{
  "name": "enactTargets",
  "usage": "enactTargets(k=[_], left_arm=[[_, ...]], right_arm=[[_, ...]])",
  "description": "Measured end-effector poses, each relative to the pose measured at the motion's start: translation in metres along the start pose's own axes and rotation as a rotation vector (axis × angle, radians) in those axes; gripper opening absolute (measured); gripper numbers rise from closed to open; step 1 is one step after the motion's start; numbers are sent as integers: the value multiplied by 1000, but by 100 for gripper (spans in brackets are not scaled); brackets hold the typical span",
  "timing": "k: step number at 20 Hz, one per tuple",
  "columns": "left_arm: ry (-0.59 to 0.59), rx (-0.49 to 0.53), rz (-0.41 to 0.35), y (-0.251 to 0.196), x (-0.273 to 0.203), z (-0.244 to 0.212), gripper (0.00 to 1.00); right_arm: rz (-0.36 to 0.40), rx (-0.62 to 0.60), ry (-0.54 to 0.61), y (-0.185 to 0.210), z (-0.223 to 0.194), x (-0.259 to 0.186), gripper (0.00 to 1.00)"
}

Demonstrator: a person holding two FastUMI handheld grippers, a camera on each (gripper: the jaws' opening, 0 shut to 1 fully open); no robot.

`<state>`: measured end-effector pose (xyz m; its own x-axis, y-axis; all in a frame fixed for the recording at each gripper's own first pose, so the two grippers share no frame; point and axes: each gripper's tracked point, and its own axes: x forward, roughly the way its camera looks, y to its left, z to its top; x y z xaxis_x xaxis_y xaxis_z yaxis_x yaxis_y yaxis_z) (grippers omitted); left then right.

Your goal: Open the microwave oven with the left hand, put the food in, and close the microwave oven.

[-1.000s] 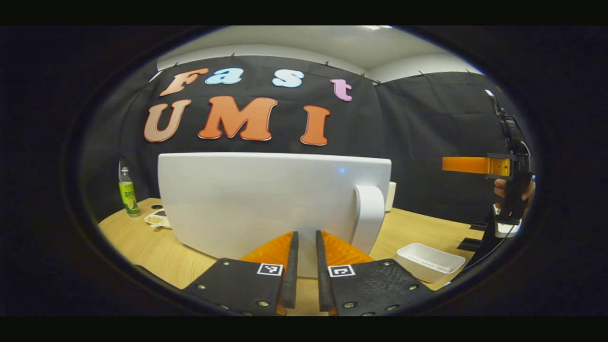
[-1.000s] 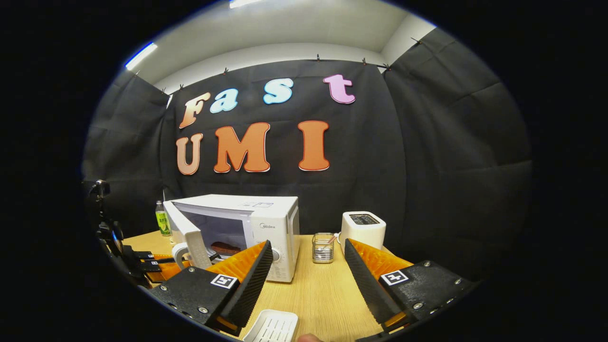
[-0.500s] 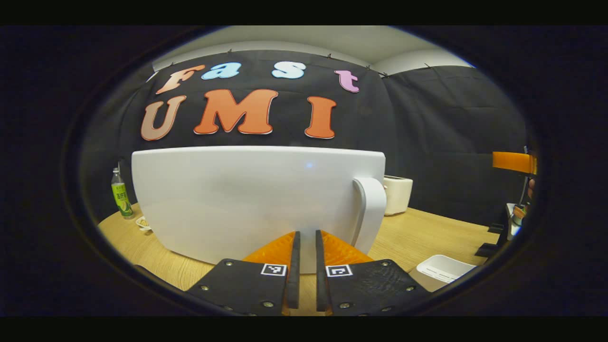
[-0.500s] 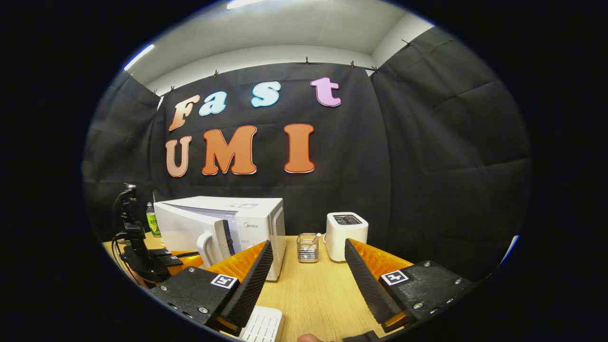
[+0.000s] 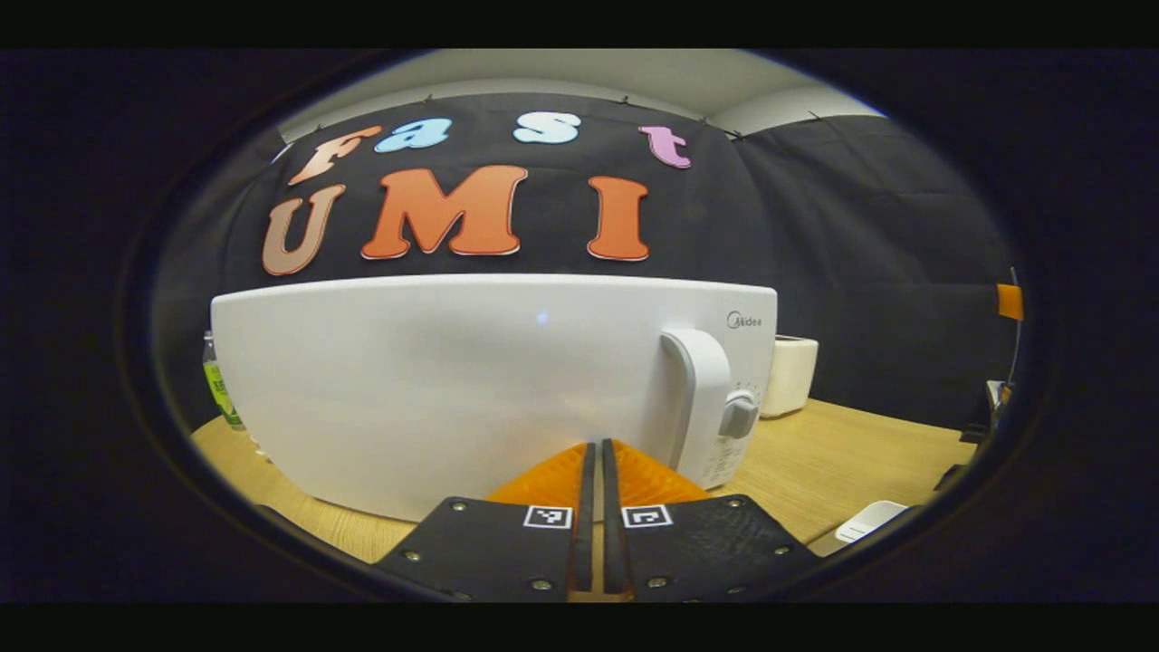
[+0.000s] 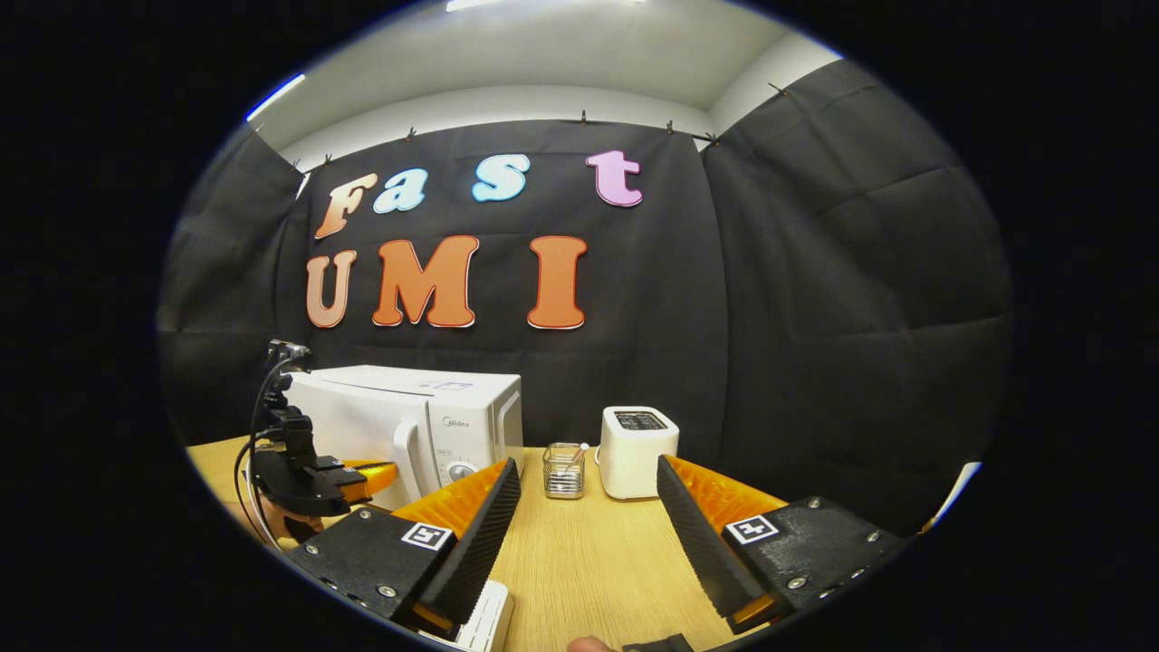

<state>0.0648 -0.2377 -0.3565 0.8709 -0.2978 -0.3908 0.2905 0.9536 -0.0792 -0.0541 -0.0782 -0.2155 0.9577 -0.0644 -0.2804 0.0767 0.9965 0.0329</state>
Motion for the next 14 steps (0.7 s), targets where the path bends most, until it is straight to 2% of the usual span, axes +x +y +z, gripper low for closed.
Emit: enactTargets(k=[1,2,5,6,7,8,9,11,12,13,14], left_arm=[[0,8,-6,-2,4,1,0],[-2,13,-9,-3,6,2,5],[-1,42,-25,-10,9,1,5],[10,71,8,-2,12,0,0],[11,58,-7,-7,14,-5,0],[-2,71,-4,-8,14,-2,5],[11,76,0,-8,13,-4,0],[6,85,16,-5,13,-2,4],[-1,93,42,1,8,3,19],[-17,90,52,4,3,10,0],[-32,79,49,6,-3,20,5]], right_arm=[[-1,0,0,0,0,1,94],[1,4,3,2,0,2,94],[19,20,10,10,-1,2,94],[23,22,12,13,-1,1,94],[23,21,15,13,-1,0,94],[24,18,15,14,-1,-2,94],[26,11,17,15,-2,-4,94],[25,-4,19,15,0,-7,94],[23,-11,17,15,2,-8,94],[22,-16,11,15,7,-10,94],[21,-17,4,15,12,-10,94]])
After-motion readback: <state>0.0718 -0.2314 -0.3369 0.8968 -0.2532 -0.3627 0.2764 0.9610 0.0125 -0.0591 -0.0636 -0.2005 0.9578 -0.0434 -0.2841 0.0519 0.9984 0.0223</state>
